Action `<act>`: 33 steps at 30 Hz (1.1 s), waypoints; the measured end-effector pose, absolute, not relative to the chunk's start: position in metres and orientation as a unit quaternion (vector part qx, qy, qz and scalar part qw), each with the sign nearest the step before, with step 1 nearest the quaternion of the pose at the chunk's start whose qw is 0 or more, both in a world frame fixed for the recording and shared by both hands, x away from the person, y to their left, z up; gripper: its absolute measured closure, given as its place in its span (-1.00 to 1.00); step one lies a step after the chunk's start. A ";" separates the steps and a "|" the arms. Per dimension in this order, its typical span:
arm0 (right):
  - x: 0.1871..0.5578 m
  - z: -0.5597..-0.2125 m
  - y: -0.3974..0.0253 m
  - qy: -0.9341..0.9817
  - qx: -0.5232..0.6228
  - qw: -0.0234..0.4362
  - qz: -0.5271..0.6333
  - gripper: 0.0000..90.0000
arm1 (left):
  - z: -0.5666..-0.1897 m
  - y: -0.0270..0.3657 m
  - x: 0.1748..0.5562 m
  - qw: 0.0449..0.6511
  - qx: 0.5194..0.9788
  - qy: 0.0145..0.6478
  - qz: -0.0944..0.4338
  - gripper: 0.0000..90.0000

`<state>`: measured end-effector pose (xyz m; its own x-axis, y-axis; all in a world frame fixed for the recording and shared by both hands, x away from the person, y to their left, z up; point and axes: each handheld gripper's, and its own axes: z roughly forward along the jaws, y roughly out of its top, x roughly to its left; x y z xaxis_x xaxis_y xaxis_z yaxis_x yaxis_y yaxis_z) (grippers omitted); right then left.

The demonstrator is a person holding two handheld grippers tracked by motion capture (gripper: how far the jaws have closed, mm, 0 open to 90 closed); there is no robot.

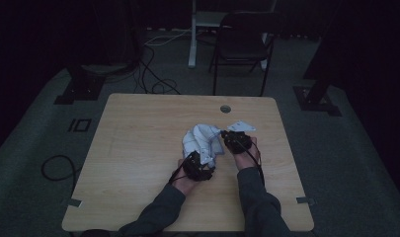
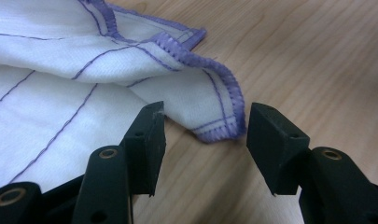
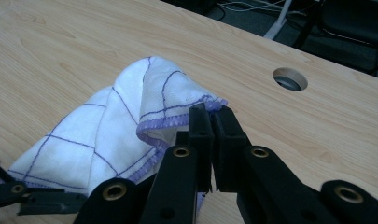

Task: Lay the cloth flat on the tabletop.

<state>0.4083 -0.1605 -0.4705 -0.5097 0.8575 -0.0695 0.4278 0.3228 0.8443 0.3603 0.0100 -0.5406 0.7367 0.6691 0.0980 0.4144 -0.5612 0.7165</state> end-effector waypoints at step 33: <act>0.407 -0.468 -0.189 0.758 0.437 0.278 0.396 0.96 | -0.471 0.092 0.389 0.370 0.814 0.380 0.237 0.91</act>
<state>0.4069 -0.1886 -0.4676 -0.4625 0.8834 -0.0754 0.4428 0.3039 0.8435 0.3894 0.0917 -0.4710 0.5993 0.7937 0.1039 0.4431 -0.4370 0.7827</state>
